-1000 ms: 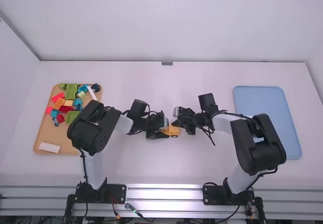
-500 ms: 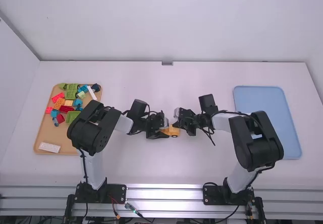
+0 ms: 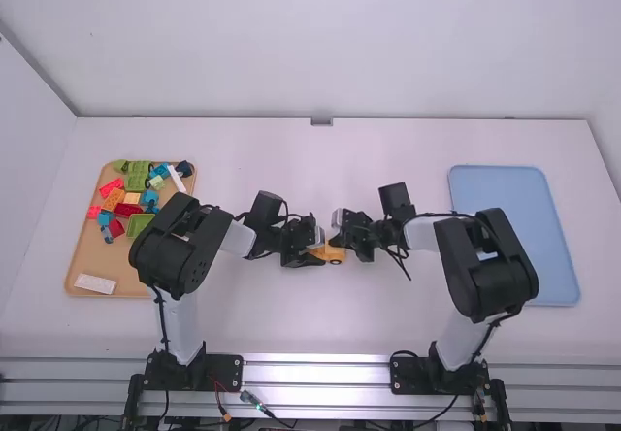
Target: Assemble lego blocks to make yellow taxi
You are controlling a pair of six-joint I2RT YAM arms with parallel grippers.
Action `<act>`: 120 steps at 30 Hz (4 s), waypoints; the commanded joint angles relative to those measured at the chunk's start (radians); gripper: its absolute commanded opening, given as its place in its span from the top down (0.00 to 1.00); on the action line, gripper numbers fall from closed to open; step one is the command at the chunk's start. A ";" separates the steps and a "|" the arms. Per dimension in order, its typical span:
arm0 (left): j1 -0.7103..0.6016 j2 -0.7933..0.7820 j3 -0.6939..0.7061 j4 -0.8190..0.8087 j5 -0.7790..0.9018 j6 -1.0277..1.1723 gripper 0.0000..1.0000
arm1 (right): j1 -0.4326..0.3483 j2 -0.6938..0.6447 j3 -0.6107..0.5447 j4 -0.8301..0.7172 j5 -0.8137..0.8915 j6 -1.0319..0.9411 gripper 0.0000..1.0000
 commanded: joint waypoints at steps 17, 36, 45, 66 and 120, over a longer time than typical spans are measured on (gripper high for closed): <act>0.003 0.015 -0.008 -0.008 -0.041 0.018 0.56 | -0.017 0.039 -0.008 -0.074 0.202 0.056 1.00; 0.003 0.015 -0.007 -0.007 -0.041 0.019 0.56 | -0.015 0.040 -0.007 -0.137 0.328 0.053 1.00; 0.003 0.015 -0.006 -0.007 -0.038 0.018 0.56 | -0.015 0.040 -0.007 -0.182 0.344 0.039 1.00; 0.003 0.015 -0.007 -0.011 -0.039 0.018 0.57 | 0.029 0.028 0.042 -0.226 0.295 -0.036 1.00; 0.437 -0.532 0.075 -0.362 -0.095 -0.183 0.01 | -0.324 -0.119 0.041 0.169 -0.202 0.350 0.01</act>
